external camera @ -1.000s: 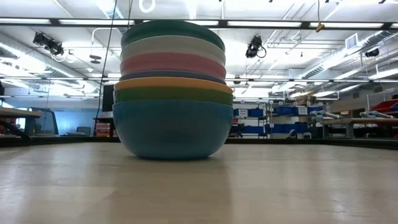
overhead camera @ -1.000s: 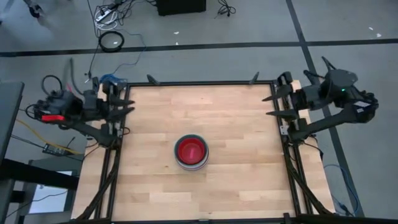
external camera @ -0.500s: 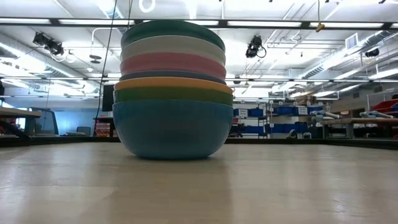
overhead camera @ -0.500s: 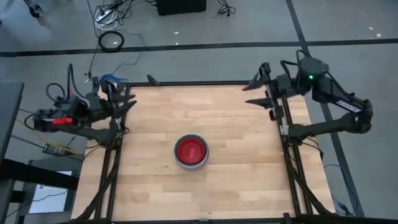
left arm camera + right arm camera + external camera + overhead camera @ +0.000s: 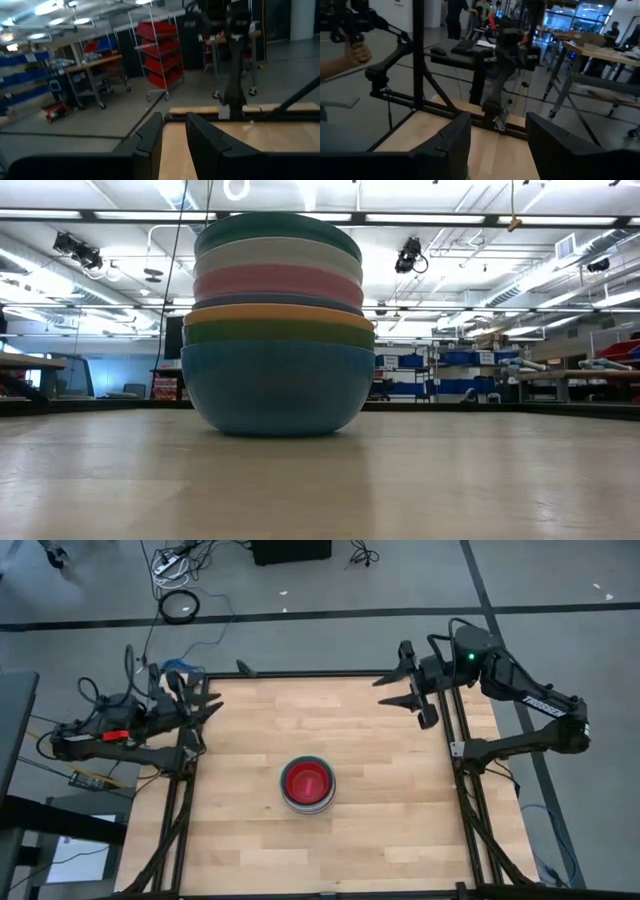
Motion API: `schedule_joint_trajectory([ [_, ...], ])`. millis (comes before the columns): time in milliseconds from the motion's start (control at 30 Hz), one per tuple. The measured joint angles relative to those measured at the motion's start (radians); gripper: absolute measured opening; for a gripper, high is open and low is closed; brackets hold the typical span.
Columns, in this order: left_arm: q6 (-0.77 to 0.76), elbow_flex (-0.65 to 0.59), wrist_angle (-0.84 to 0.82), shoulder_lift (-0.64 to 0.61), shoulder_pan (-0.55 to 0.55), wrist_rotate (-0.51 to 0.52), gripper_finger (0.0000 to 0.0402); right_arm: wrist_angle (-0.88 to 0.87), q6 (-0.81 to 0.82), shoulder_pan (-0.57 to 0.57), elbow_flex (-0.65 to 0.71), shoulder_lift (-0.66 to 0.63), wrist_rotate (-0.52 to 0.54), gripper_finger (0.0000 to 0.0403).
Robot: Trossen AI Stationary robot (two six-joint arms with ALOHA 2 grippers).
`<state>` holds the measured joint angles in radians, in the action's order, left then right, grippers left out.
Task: Nest bowls inside each other
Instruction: Return to Home Position
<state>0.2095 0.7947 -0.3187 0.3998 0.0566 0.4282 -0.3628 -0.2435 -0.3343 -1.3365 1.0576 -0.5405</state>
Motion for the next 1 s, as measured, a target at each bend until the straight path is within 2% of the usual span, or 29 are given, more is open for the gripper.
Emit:
schedule_joint_trajectory([
  [233, -0.048, -0.128, 0.075, -0.069, 0.000, -0.003, 0.0095, -0.063, 0.003, 0.056, 0.001, -0.053, 0.064, 0.0178],
  [367, -0.069, -0.182, 0.093, -0.136, 0.000, -0.003, 0.0095, -0.012, 0.015, 0.080, 0.076, -0.120, 0.057, 0.0176],
  [633, -0.091, -0.226, 0.090, -0.234, 0.000, -0.034, 0.0095, 0.263, 0.134, 0.056, 0.423, -0.331, 0.072, 0.0177],
  [1000, -0.123, -0.228, 0.018, -0.239, 0.000, -0.037, 0.0095, 0.412, 0.250, 0.009, 0.777, -0.586, 0.105, 0.0176],
])
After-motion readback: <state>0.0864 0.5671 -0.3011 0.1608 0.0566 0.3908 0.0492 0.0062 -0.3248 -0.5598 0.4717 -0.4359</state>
